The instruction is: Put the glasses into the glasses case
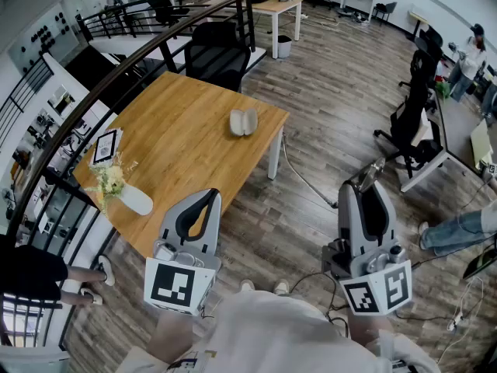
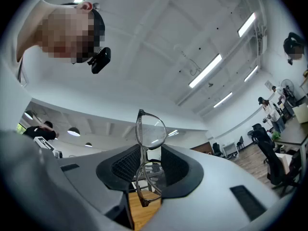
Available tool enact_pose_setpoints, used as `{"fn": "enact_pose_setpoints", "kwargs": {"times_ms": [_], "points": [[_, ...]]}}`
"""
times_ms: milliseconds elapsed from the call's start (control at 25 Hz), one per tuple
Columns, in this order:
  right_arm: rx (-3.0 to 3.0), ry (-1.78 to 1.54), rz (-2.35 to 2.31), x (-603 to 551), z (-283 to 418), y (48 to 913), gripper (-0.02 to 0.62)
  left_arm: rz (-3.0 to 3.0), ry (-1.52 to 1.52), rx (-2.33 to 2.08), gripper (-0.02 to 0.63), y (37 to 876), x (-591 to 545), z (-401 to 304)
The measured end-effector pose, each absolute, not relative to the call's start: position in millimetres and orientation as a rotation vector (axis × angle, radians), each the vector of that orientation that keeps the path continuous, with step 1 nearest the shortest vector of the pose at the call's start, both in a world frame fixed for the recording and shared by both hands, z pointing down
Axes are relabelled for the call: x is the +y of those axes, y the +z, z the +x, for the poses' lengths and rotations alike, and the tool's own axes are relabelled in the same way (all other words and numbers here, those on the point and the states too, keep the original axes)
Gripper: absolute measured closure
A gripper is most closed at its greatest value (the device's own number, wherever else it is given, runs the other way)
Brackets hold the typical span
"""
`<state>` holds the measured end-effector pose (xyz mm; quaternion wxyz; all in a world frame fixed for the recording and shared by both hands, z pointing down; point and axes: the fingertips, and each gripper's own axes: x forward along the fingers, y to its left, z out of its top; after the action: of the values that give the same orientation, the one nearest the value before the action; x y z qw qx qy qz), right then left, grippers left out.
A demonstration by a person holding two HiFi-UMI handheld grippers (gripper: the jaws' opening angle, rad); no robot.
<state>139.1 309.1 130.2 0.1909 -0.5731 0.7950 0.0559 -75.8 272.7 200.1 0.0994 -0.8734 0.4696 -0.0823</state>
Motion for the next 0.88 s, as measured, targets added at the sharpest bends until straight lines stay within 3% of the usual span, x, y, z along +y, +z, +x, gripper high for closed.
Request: {"fn": "enact_pose_setpoints", "kwargs": {"times_ms": [880], "points": [[2.286, 0.148, -1.597, 310, 201, 160, 0.44, -2.539, -0.271, 1.424, 0.589, 214, 281, -17]]}}
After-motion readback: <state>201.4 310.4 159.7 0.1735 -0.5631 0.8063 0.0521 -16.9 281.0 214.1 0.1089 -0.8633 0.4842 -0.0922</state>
